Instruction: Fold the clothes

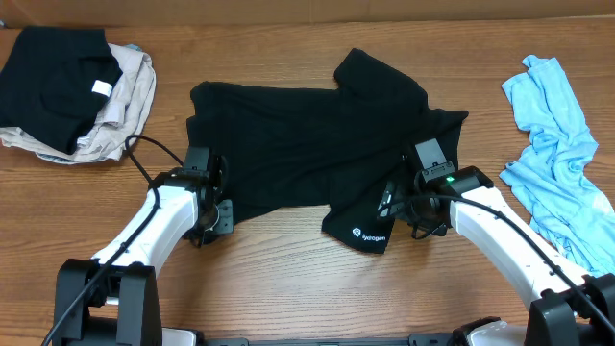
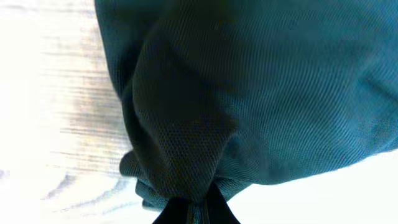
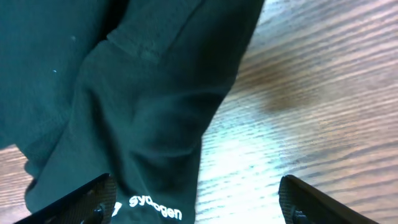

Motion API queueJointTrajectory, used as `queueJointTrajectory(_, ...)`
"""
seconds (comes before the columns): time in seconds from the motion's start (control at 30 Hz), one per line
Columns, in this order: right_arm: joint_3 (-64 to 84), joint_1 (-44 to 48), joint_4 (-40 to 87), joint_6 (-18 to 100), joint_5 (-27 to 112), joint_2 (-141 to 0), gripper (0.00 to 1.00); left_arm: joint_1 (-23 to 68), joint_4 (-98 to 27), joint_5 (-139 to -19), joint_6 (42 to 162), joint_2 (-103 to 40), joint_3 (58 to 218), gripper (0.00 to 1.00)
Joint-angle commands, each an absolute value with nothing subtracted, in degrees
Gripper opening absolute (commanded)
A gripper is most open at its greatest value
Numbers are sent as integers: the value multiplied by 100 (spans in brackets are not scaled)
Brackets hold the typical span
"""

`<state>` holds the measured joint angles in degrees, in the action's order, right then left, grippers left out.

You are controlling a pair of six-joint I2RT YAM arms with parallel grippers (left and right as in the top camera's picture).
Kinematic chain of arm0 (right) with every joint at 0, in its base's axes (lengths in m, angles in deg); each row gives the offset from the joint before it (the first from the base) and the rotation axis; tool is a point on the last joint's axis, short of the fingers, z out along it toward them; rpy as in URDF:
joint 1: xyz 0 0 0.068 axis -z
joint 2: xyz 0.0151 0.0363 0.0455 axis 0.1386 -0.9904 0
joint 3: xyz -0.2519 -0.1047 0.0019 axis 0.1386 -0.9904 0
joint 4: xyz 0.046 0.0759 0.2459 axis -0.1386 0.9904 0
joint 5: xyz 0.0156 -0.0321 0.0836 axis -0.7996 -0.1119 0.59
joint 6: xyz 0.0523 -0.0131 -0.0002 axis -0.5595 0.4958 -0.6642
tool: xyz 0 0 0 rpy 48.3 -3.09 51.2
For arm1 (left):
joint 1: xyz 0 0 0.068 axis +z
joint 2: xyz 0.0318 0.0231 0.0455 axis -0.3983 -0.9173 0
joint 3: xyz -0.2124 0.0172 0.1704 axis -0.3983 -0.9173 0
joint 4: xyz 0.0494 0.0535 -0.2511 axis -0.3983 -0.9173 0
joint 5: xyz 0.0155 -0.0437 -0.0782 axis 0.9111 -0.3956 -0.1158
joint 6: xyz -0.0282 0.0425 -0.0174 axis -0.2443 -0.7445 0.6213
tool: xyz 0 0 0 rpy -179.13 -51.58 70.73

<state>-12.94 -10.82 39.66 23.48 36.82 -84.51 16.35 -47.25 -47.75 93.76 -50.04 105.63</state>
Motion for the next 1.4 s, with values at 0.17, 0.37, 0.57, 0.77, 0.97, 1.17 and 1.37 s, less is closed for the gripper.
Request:
queueJointTrajectory(0.17, -1484, -1255, 4152, 2352, 4045, -8460, 79, 1631, -4872, -5302, 9287, -5043, 11656, 4)
queueJointTrajectory(0.37, -1897, -1357, 3852, 2317, 4441, -8458, 73, 1631, -4581, -5538, 9289, -5045, 11691, 4)
queueJointTrajectory(0.57, -2247, -1552, 3367, 2310, 4959, -8458, 57, 1631, -4690, -5540, 9293, -5045, 11691, 4)
queueJointTrajectory(0.77, -2288, -1816, 3262, 2317, 4972, -8458, 40, 1633, -4841, -5538, 9534, -5043, 11691, 4)
queueJointTrajectory(0.97, -2336, -1902, 3207, 2077, 4491, -8460, 30, 1642, -4998, -5507, 9549, -5043, 11691, 4)
queueJointTrajectory(1.17, -2336, -1902, 3181, 2039, 4296, -8460, 15, 1642, -5025, -5450, 9549, -5043, 11691, 4)
queueJointTrajectory(1.37, -2240, -1827, 3260, 2046, 3925, -8401, 4, 1642, -5228, -5472, 9451, -5043, 11822, 4)
